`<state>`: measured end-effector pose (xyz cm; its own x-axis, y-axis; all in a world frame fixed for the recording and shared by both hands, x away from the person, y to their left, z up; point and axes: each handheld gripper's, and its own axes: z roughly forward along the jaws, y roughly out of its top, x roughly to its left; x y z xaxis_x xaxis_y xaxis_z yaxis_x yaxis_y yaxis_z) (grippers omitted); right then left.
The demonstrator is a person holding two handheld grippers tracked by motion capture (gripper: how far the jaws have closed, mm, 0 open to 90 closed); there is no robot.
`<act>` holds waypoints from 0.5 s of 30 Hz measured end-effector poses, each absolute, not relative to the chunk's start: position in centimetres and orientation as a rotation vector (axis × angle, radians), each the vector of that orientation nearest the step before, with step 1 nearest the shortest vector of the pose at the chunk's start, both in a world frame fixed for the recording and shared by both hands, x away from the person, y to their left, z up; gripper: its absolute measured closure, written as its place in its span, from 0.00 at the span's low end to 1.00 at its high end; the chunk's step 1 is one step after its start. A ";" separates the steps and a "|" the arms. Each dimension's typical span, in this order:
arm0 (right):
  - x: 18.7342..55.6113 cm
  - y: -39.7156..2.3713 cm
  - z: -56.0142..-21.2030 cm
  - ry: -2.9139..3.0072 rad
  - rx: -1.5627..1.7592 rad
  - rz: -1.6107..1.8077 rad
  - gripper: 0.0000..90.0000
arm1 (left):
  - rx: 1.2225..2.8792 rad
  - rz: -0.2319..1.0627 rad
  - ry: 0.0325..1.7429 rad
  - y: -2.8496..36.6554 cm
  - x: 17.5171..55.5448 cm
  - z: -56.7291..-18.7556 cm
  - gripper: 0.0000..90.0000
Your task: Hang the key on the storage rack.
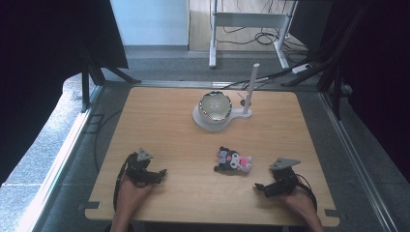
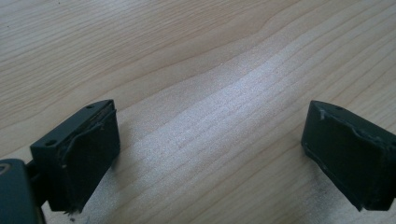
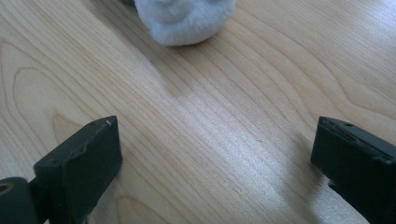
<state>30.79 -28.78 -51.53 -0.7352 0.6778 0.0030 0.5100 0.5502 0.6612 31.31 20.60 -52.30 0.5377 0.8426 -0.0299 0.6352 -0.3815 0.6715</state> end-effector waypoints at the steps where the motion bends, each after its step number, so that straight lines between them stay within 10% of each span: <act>1: 30.8 -28.7 -51.5 2.543 0.989 0.954 0.03 | 2.139 0.422 1.190 20.6 31.3 -52.3 0.05; 15: 32.5 -28.3 -49.5 2.633 0.931 0.844 0.02 | 2.139 0.422 1.189 20.6 31.3 -52.3 0.05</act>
<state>32.51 -28.28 -49.45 -0.7741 0.6328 -0.0179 0.5044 0.6337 0.5865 31.31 20.60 -52.30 0.5375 0.8427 -0.0307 0.6350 -0.3806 0.6723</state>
